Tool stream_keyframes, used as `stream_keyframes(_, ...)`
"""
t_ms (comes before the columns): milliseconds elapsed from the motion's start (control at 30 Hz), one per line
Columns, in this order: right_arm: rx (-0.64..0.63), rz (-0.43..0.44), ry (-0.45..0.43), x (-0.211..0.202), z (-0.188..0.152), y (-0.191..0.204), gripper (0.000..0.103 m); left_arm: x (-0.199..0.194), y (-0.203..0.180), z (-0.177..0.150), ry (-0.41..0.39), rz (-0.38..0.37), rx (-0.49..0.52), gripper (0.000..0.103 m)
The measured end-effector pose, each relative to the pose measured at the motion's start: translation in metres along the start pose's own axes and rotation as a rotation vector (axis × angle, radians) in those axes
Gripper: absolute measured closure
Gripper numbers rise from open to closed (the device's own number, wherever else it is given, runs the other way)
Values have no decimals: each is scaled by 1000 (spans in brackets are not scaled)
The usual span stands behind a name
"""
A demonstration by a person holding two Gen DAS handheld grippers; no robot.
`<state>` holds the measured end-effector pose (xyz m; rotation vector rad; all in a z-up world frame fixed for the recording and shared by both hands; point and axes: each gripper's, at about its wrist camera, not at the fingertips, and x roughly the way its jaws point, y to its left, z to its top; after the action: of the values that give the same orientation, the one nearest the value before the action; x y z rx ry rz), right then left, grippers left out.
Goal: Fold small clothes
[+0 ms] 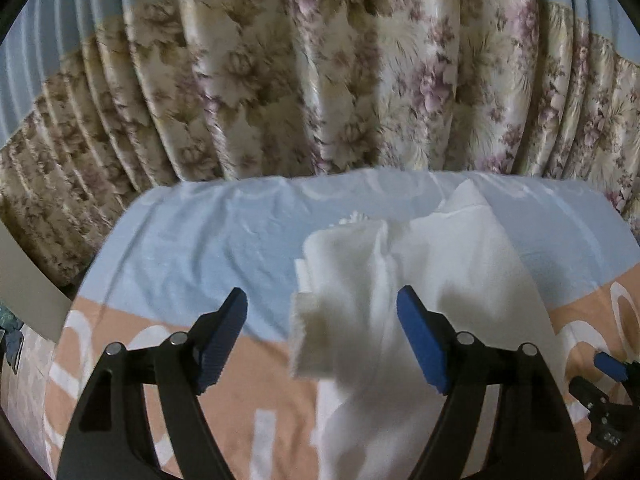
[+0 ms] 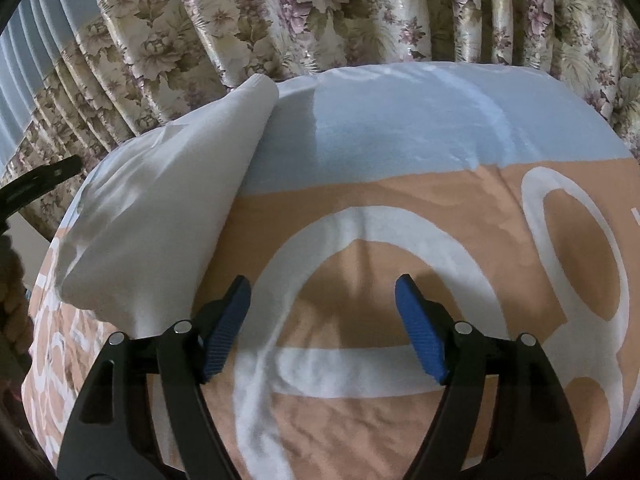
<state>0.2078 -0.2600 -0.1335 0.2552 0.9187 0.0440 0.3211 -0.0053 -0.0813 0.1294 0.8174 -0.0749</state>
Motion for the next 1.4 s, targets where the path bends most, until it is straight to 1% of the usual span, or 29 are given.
stream_keyframes(100, 7, -5, 0, 1, 3, -5, 27, 23, -6, -3, 65, -15, 2, 26)
stream_keyframes(133, 8, -6, 1, 2, 4, -6, 27, 33, -8, -5, 97, -17, 3, 39)
stream_keyframes(167, 8, -7, 0, 3, 5, -7, 27, 37, -8, -8, 109, -20, -1, 42)
stream_keyframes(200, 6, -9, 1, 3, 6, -7, 27, 38, -7, -11, 105, -19, -9, 43)
stream_keyframes(233, 6, -10, 2, 4, 6, -8, 27, 38, -7, -12, 94, -15, -10, 50)
stream_keyframes(267, 6, -12, 5, 6, 6, -8, 26, 37, -7, -12, 87, -10, -5, 61)
stream_keyframes(300, 5, -12, 5, 6, 7, -8, 26, 33, -7, -11, 69, 10, 3, 64)
stream_keyframes(367, 3, -14, 6, 8, 7, -8, 26, 26, -5, -7, 35, 27, 2, 77)
stream_keyframes(400, 2, -14, 6, 8, 8, -8, 26, 23, -3, -6, 27, 37, 4, 82)
stream_keyframes(467, -1, -11, 4, 9, 8, -6, 26, 29, -1, -8, 48, 67, 24, 82)
stream_keyframes(500, -5, -9, 3, 9, 9, -4, 26, 36, -3, -11, 65, 85, 46, 82)
stream_keyframes(533, -7, -8, 4, 10, 10, -3, 26, 42, -5, -15, 62, 116, 78, 79)
stream_keyframes(600, -14, -2, 4, 12, 11, 2, 26, 45, -5, -20, 40, 150, 101, 76)
stream_keyframes(633, -17, 0, 3, 12, 11, 4, 26, 47, -5, -23, 26, 163, 105, 67)
stream_keyframes(667, -24, 1, 2, 11, 12, 7, 26, 48, -2, -24, 15, 183, 100, 50)
stream_keyframes(700, -30, 1, 0, 11, 12, 10, 26, 48, 3, -25, 2, 204, 77, 42)
stream_keyframes(733, -34, 2, 0, 11, 12, 12, 26, 48, 9, -24, 1, 199, 48, 31)
stream_keyframes(833, -42, 4, -4, 9, 14, 16, 26, 47, 31, -23, 21, 131, -60, 16)
stream_keyframes(900, -51, 5, -9, 7, 16, 18, 26, 43, 41, -24, 26, 84, -103, 14)
stream_keyframes(1067, -66, 2, -26, 3, 20, 23, 23, 25, 46, -30, 15, 37, -114, 13)
stream_keyframes(1133, -75, 0, -35, 0, 24, 27, 23, 16, 47, -33, 6, 30, -120, 13)
stream_keyframes(1233, -88, -1, -44, -1, 28, 31, 22, 4, 52, -37, -10, 42, -133, 13)
stream_keyframes(1400, -102, 6, -53, -4, 31, 41, 22, -5, 61, -41, -10, 50, -145, 13)
